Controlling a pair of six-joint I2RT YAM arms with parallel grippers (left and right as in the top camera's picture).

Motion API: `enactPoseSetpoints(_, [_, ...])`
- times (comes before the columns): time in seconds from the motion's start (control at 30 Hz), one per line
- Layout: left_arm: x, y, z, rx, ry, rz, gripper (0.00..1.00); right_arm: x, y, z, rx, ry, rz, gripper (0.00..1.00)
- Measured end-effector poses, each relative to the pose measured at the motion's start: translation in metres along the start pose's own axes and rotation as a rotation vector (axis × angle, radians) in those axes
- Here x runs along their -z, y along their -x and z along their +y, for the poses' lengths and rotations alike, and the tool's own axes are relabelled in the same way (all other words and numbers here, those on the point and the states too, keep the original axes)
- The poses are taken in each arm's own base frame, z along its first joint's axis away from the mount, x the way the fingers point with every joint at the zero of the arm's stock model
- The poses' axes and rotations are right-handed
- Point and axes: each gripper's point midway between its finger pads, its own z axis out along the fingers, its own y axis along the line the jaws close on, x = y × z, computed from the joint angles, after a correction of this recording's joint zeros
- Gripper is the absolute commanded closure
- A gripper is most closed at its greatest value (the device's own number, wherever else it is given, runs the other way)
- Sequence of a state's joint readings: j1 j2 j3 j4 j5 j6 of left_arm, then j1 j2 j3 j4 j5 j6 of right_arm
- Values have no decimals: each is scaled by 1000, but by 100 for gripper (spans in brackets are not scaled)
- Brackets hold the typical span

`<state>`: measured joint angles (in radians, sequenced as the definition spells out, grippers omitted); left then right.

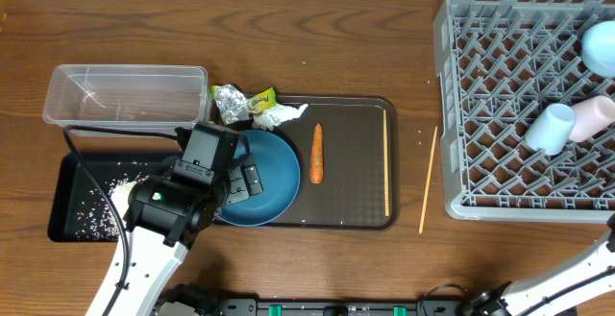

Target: Sort waste into correct bins and load items into the dishwasher rack

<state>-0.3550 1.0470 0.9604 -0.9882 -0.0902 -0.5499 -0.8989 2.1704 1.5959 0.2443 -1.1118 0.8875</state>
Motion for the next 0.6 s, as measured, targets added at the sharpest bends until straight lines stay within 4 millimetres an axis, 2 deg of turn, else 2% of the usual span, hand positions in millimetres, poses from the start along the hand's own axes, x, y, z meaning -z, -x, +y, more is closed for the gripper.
enactPoseSetpoints(0.1, [0,0,0,0,0,0,2,9,4,-2,-4,5,-3,36])
enactPoseSetpoints(0.23, [0,0,0,0,0,1,2,15,6,-3,-4,12,-1,15])
enactPoseSetpoints(0.27, [0,0,0,0,0,0,2,15,5,-2,-1,15,2,5])
enactPoseSetpoints(0.3, [0,0,0,0,0,1,2,15,5,-2,-1,17,4,1])
enactPoseSetpoints(0.47, [0,0,0,0,0,0,2,11,0,5,8,31,25,1])
enactPoseSetpoints(0.6, [0,0,0,0,0,0,2,0,-9,33,62,59,52,1])
